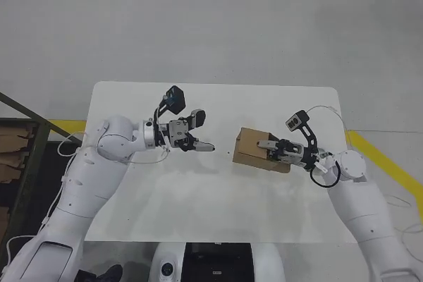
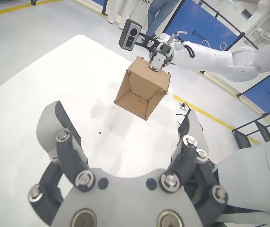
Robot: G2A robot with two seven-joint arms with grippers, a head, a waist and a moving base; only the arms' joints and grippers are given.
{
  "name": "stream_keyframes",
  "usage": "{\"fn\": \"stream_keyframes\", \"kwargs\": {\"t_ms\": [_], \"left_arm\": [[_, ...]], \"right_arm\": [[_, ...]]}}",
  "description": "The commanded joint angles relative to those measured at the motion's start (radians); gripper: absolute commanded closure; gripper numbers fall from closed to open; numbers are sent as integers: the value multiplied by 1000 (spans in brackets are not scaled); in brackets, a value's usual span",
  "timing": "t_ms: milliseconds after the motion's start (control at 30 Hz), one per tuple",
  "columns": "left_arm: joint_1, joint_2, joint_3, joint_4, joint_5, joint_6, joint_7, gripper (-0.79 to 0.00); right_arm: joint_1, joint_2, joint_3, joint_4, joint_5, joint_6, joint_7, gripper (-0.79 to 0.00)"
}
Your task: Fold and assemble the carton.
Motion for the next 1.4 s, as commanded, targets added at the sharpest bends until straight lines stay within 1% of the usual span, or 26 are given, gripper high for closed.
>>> {"fn": "stream_keyframes", "kwargs": {"t_ms": [0, 333, 367, 400, 467, 533, 600, 700, 800, 933, 1133, 1233, 1367], "left_arm": [[1, 0, 0, 0, -1, 1, 1, -785], [3, 0, 1, -1, -1, 5, 5, -785], [10, -1, 11, -10, 4, 4, 11, -785], [12, -1, 24, -12, 13, -13, 0, -785], [6, -1, 24, 3, 26, -26, 29, -785], [-3, -2, 30, 14, 78, -76, 56, -785], [-9, -5, 32, 22, 151, -117, 110, -785], [-6, -6, 55, -2, 280, -117, 223, -785], [4, -1, 82, -9, 401, -117, 367, -785], [-4, 8, 127, 27, 514, -117, 526, -785], [-32, 13, 189, 89, 630, -117, 773, -785], [-39, 15, 225, 105, 706, -117, 865, -785], [-55, 19, 279, 137, 777, -117, 924, -785]], "right_arm": [[0, 0, 0, -1, 0, 0, 0, 0], [0, 0, 0, -1, 0, 0, 0, 0], [-6, 0, -2, -10, -9, 3, -17, 0], [-10, 0, -3, -18, -16, 9, -25, 0], [-12, 1, 0, -21, -11, 24, -25, 0], [-7, 2, 2, -11, 4, 35, -11, 0], [2, 2, 0, 3, 6, 43, 0, 0], [19, 0, -11, 26, 2, 48, 16, 0], [34, -3, -28, 43, -6, 43, 36, 0], [49, -8, -48, 63, -12, 33, 53, 0], [60, -13, -64, 81, -4, 13, 61, 0], [65, -15, -72, 92, -1, 9, 65, 0], [77, -18, -79, 106, -4, 2, 68, 0]]}}
